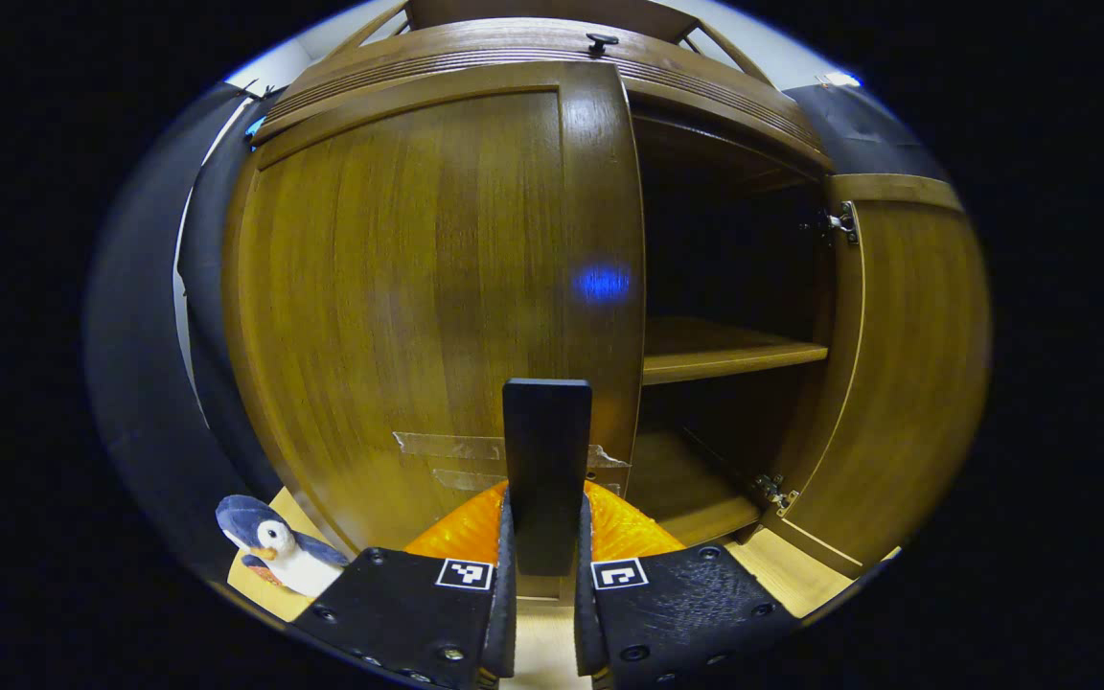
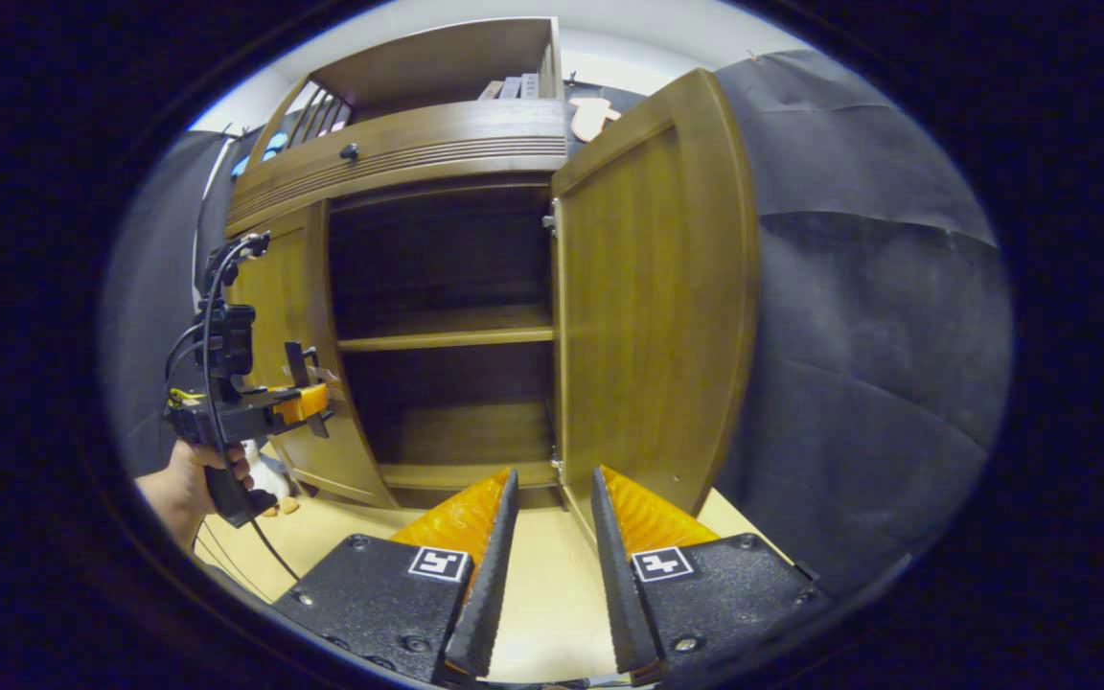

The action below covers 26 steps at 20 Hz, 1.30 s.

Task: Open the right door of the double-door shoe cabinet with the right hand, and open the left door with the left hand.

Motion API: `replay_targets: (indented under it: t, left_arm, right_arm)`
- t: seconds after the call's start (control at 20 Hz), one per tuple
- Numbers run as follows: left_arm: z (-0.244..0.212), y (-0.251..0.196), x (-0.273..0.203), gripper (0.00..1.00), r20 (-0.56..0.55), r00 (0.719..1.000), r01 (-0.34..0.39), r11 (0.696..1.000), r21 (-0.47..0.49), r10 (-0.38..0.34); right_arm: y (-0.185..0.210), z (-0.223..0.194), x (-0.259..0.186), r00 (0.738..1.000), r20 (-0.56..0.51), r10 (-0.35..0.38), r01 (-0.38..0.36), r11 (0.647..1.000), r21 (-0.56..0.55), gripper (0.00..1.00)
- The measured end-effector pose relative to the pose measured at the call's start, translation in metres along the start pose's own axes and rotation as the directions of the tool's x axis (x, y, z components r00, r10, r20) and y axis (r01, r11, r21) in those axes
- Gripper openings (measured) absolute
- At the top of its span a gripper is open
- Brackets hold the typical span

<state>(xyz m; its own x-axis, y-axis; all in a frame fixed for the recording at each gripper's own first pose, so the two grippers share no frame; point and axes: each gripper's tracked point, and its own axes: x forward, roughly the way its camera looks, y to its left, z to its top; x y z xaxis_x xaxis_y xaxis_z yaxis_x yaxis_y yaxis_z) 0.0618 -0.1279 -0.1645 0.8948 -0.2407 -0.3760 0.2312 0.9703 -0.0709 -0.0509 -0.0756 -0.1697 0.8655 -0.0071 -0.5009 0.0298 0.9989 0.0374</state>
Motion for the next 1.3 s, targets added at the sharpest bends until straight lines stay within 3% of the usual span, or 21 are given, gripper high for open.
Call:
replay_targets:
  t: [0.6,1.3]
  left_arm:
    - [-0.014,0.02,-0.054,0.23,-0.004,0.997,-0.074,0.997,-0.018,0.074]
    - [-0.03,0.069,-0.124,0.22,-0.005,0.965,-0.262,0.964,-0.052,0.262]
  right_arm:
    - [0.053,0.003,0.023,0.982,-0.018,0.187,-0.188,0.979,-0.073,0.5]
    - [0.105,-0.008,0.039,0.934,-0.07,0.351,-0.357,0.926,-0.12,0.5]
